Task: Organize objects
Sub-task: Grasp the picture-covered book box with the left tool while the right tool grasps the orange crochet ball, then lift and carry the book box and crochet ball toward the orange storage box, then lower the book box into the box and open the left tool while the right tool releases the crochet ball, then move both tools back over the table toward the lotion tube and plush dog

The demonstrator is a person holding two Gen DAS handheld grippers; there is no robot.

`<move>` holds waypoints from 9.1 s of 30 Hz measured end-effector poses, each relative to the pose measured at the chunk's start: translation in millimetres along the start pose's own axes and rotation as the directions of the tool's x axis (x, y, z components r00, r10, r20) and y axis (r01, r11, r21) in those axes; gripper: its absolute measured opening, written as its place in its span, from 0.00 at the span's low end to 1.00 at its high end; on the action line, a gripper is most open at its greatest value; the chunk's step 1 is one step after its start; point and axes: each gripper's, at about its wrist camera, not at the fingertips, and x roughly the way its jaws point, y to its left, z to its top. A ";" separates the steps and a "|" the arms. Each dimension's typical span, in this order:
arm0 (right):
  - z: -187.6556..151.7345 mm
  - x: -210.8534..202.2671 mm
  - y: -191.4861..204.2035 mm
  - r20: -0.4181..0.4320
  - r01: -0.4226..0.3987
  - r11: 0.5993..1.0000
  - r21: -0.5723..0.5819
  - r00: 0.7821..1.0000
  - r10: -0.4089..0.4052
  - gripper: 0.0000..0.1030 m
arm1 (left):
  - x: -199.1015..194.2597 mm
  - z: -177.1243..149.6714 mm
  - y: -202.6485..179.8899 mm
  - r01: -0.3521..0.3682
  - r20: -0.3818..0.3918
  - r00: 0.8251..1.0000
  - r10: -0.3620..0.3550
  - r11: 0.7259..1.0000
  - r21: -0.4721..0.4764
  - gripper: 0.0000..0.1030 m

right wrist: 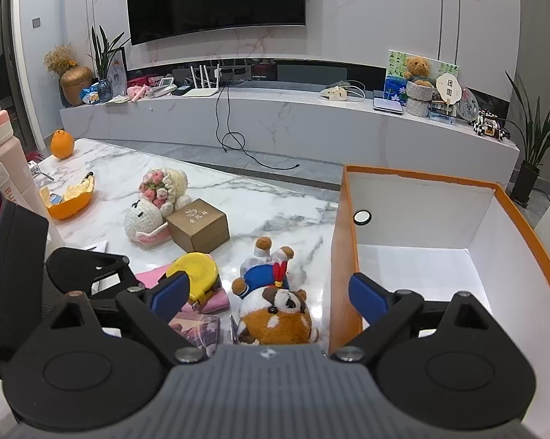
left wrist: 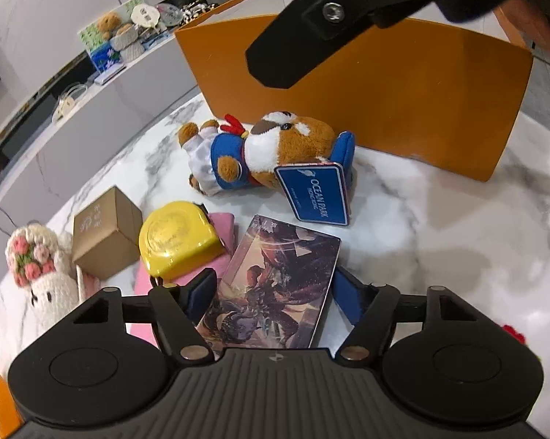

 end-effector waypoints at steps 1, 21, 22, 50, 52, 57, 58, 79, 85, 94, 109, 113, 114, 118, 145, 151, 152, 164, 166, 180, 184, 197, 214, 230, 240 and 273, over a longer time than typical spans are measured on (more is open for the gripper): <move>-0.2 -0.7 0.7 0.001 0.001 1.000 -0.001 1.000 -0.001 0.91 | -2.2 -1.6 0.5 0.003 -0.005 1.000 -0.003 1.000 -0.012 0.75; -58.5 11.0 74.9 -0.456 -0.389 0.899 -0.202 0.850 0.265 0.84 | -57.3 -88.6 26.7 0.007 -0.047 0.999 -0.022 0.954 -0.301 0.70; -62.7 11.0 80.3 -0.477 -0.409 0.887 -0.213 0.836 0.271 0.80 | -58.2 -89.6 27.6 0.009 -0.048 0.999 -0.025 0.952 -0.307 0.71; -60.6 27.1 73.9 -0.439 -0.253 0.942 -0.222 0.888 0.135 0.52 | -56.8 -87.7 35.5 -0.019 -0.086 0.996 -0.013 0.931 -0.365 0.68; -57.4 28.6 70.7 -0.429 -0.238 0.948 -0.212 0.894 0.129 0.52 | -58.5 -84.5 36.9 -0.019 -0.078 0.997 -0.010 0.929 -0.370 0.68; -53.2 25.4 67.3 -0.413 -0.225 0.954 -0.201 0.902 0.125 0.52 | -64.8 -76.4 36.9 -0.030 -0.062 0.998 0.008 0.930 -0.366 0.67; -52.6 26.6 66.9 -0.412 -0.223 0.954 -0.200 0.902 0.124 0.52 | -65.5 -75.2 37.2 -0.033 -0.061 0.998 0.012 0.930 -0.367 0.67; -15.1 7.1 26.2 -0.273 -0.115 0.989 -0.089 0.958 0.086 0.52 | -89.9 -25.1 38.8 -0.057 0.032 0.997 0.075 0.926 -0.373 0.67; -9.4 3.2 21.3 -0.233 -0.081 0.994 -0.076 0.970 0.061 0.52 | -96.3 -10.0 36.3 -0.054 0.068 0.994 0.086 0.925 -0.377 0.67; 4.0 -10.9 7.4 -0.140 -0.047 0.998 -0.041 0.989 0.041 0.52 | -105.3 14.2 37.5 -0.047 0.135 0.985 0.111 0.912 -0.408 0.67; 12.7 -43.4 -22.9 -0.009 0.047 0.999 0.021 0.999 -0.047 0.52 | -116.8 71.7 17.4 0.028 0.320 0.942 0.105 0.923 -0.384 0.67; 11.4 -49.5 -39.4 -0.005 0.065 0.996 0.066 0.998 -0.064 0.52 | -112.4 83.1 10.8 0.056 0.349 0.933 0.087 0.924 -0.378 0.67; 10.9 -51.1 -43.5 -0.005 0.072 0.995 0.075 0.997 -0.072 0.52 | -109.9 85.8 9.4 0.058 0.352 0.932 0.086 0.923 -0.380 0.67; 8.2 -57.7 -55.6 0.000 0.100 0.990 0.102 0.995 -0.101 0.52 | -104.0 94.1 2.9 0.078 0.372 0.925 0.077 0.921 -0.382 0.67; -28.4 -39.1 -146.5 -0.126 0.274 0.925 0.265 0.960 -0.249 0.52 | -36.3 139.3 -40.6 0.125 0.375 0.927 0.012 0.933 -0.336 0.67; -30.9 -22.9 -153.8 -0.164 0.295 0.916 0.274 0.952 -0.257 0.52 | -22.3 139.3 -37.7 0.111 0.349 0.937 0.019 0.930 -0.350 0.67; -31.0 -20.0 -153.9 -0.172 0.299 0.915 0.270 0.950 -0.260 0.52 | -19.4 139.4 -37.3 0.107 0.340 0.940 0.022 0.929 -0.354 0.67; -34.2 -2.7 -166.5 -0.232 0.317 0.901 0.297 0.939 -0.254 0.52 | -3.0 140.5 -35.3 0.107 0.282 0.960 0.004 0.919 -0.379 0.65; -34.4 -2.5 -166.1 -0.236 0.316 0.899 0.303 0.939 -0.250 0.52 | -2.7 141.3 -36.8 0.101 0.280 0.960 0.009 0.921 -0.376 0.66; -28.5 -9.5 -164.5 -0.194 0.324 0.889 0.323 0.942 -0.273 0.65 | -22.1 135.8 -11.7 0.141 0.350 0.935 0.054 0.848 -0.510 0.86; -26.8 -11.2 -163.4 -0.186 0.320 0.890 0.325 0.944 -0.271 0.65 | -29.7 130.5 0.0 0.156 0.363 0.929 0.071 0.815 -0.558 0.86; -20.1 -14.5 -157.8 -0.157 0.301 0.899 0.318 0.952 -0.263 0.65 | -45.2 112.8 23.1 0.134 0.351 0.930 0.111 0.786 -0.603 0.87; -7.2 -25.5 -133.6 -0.076 0.272 0.923 0.271 0.962 -0.261 0.66 | -72.0 63.9 40.2 0.026 0.291 0.939 0.186 0.803 -0.595 0.87; 9.1 -17.4 -69.4 0.036 0.210 0.971 0.118 0.976 -0.215 0.66 | -74.7 -13.8 82.1 -0.102 0.147 0.948 0.283 0.706 -0.701 0.89; 6.7 -7.2 -1.6 0.080 0.093 0.995 -0.035 0.993 -0.090 0.69 | -69.6 -70.6 94.7 -0.191 0.021 0.949 0.314 0.627 -0.755 0.89; -31.4 77.5 64.4 -0.016 0.151 0.931 -0.331 0.986 -0.165 0.72 | -25.7 -103.2 112.5 -0.302 -0.143 0.940 0.308 0.565 -0.768 0.85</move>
